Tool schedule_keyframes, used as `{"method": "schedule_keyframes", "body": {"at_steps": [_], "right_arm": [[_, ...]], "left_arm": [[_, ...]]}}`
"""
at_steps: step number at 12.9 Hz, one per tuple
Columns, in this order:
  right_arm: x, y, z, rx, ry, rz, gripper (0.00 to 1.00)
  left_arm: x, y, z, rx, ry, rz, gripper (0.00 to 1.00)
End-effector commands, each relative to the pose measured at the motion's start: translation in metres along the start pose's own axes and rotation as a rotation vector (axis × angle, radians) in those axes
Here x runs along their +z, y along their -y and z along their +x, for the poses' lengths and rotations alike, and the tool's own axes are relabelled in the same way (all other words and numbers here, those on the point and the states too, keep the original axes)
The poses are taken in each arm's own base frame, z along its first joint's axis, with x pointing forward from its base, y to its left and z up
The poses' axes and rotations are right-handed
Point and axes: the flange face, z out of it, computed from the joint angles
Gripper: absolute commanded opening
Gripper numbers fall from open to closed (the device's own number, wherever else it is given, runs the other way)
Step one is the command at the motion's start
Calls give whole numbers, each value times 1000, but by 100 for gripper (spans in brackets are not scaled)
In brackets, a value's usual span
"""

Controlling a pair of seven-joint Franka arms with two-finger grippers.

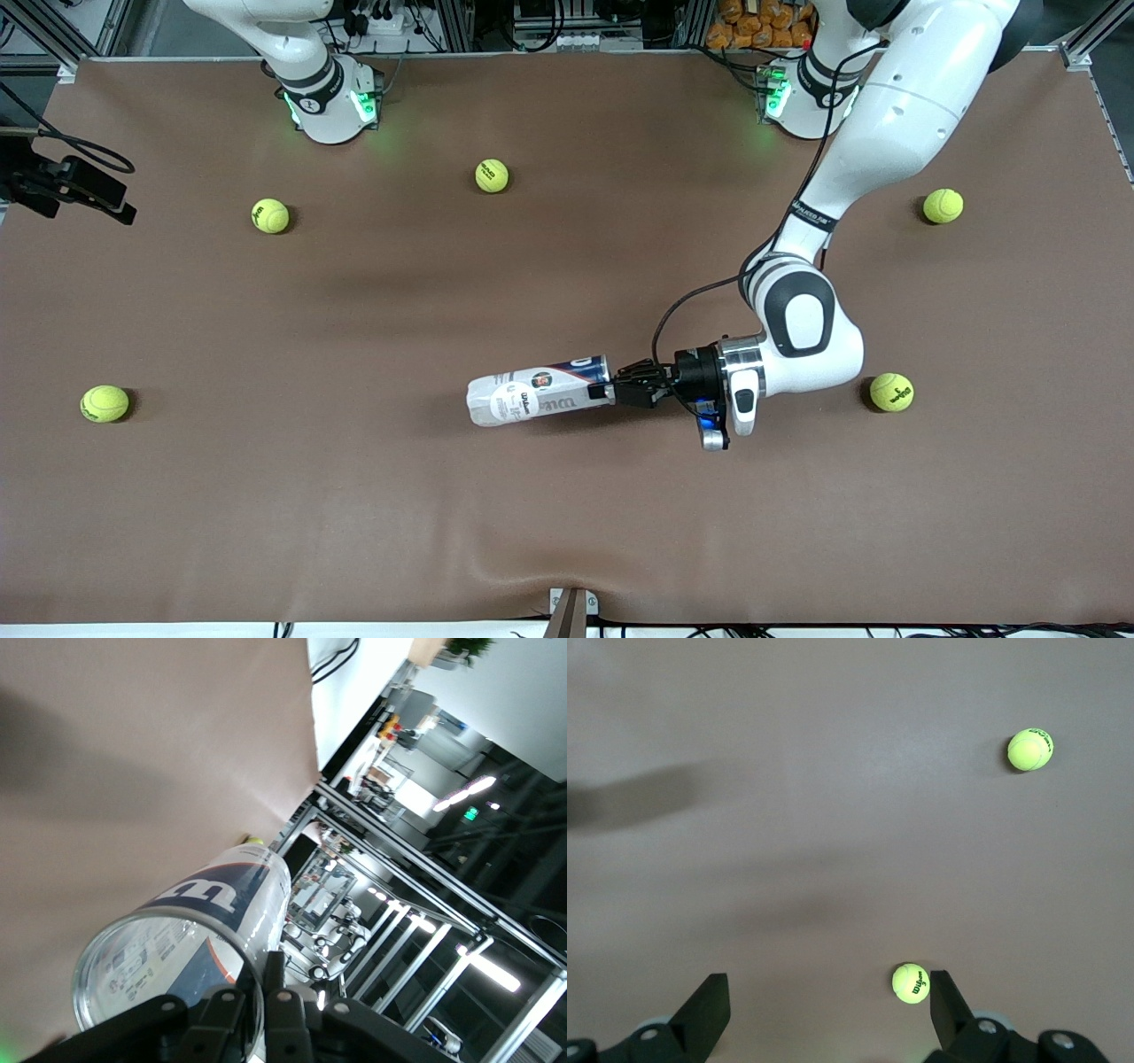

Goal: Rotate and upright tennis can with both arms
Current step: 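Lift and rotate the can upright with the left gripper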

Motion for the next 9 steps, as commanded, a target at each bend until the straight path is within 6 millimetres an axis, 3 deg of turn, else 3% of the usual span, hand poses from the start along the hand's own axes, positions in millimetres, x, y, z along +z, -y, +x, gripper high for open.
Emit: {"method": "schedule_keyframes", "body": {"at_steps": [1, 7, 9], "right_arm": [[-3, 1, 0, 9, -7, -9, 100], [-3, 3, 0, 6, -7, -7, 100], [-2, 3, 0, 6, -5, -7, 100]], "left_arm": [[12, -32, -22, -70, -26, 72, 0], [34, -61, -52, -166, -138, 268, 0], [38, -73, -72, -159, -199, 348, 0]]}}
